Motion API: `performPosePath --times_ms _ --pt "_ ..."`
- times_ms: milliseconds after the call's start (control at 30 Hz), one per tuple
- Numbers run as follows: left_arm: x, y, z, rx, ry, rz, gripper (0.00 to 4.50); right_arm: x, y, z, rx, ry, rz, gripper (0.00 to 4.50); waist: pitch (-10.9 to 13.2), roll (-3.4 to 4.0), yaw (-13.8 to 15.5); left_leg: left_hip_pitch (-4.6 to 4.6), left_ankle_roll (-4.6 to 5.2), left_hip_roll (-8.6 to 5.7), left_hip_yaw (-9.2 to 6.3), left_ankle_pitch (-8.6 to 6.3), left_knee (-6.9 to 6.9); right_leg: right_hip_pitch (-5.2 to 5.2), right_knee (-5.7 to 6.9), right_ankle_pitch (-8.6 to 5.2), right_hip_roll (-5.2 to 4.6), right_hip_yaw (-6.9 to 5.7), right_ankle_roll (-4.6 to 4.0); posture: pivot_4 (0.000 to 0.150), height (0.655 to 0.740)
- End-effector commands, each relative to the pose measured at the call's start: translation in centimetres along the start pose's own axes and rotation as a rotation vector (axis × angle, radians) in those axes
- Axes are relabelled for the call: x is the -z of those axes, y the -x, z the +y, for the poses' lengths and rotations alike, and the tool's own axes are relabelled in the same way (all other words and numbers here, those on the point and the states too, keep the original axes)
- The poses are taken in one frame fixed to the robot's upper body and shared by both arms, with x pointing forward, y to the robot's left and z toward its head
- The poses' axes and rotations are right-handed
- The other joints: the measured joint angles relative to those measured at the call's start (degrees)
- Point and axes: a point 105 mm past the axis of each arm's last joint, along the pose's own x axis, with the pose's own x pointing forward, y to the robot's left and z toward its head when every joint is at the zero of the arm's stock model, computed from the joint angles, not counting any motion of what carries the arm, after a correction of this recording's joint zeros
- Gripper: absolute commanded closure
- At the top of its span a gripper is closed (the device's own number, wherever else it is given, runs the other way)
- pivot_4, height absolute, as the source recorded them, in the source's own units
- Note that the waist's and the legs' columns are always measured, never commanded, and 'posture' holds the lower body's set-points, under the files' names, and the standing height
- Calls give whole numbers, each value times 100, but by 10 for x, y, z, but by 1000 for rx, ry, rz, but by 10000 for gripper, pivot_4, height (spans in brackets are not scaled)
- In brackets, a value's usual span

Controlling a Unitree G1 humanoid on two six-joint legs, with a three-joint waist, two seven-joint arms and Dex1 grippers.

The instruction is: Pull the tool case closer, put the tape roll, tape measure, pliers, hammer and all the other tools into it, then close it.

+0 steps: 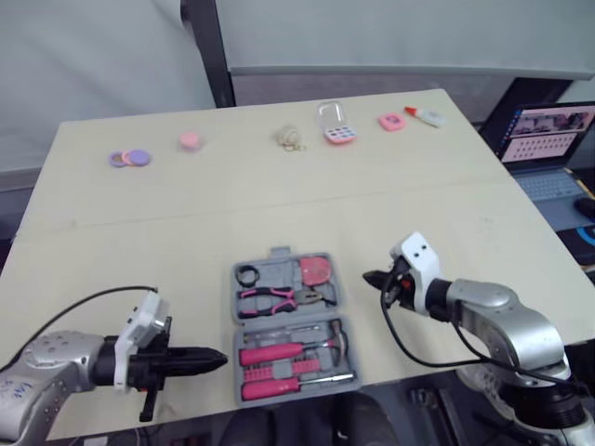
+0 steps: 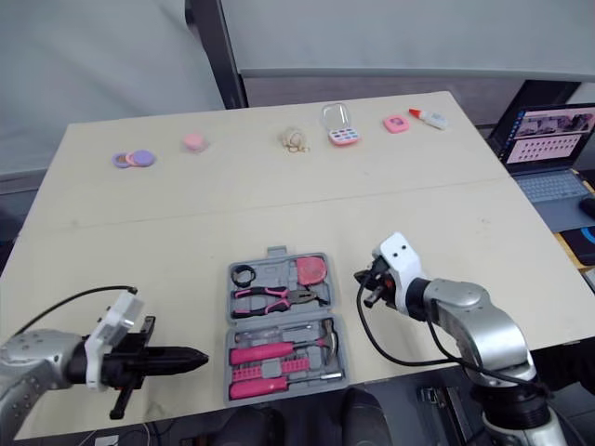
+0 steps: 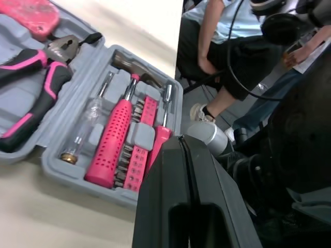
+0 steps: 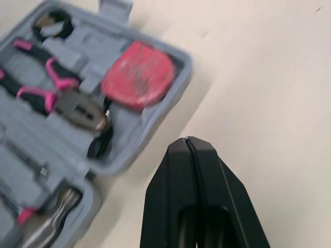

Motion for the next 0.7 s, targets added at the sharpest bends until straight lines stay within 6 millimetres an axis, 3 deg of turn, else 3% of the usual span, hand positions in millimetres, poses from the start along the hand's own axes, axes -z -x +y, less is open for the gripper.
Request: performPosePath --times_ms 33,200,367,533,633,700 --pt "10 -10 -1 13 -46 -5 44847 -8 4 -10 60 -1 -41 45000 0 -1 20 -1 0 -3 8 0 1 0 1 0 -1 -1 0 1500 7400" --pt "20 -22 1 -13 -85 -32 44847 -6 1 -7 44 -12 -37 45000 -1 -1 -7 -2 0 -1 40 0 0 0 -1 0 2 0 0 1500 7400" --pt "18 -29 3 -49 -109 -81 44847 -8 -6 -8 4 -117 -55 45000 -1 -1 -16 0 0 4 39 0 0 0 0 0 6 -1 0 1500 7400" --pt "18 -33 -7 -52 -123 -91 44847 -10 -10 -5 -63 -209 -68 45000 -1 0 -9 -1 0 2 35 0 0 0 0 0 2 1 0 1500 7400" --pt "20 -36 -12 -52 -132 -77 45000 -11 -13 -5 -96 -236 -66 36554 0 0 -4 -1 0 3 31 0 0 -1 0 0 3 1 0 1500 7400" --pt "22 -38 -11 -69 -136 -74 45000 -14 -15 -5 -124 -265 -72 26734 0 0 -8 -1 0 2 32 0 0 0 -1 0 2 3 0 1500 7400"
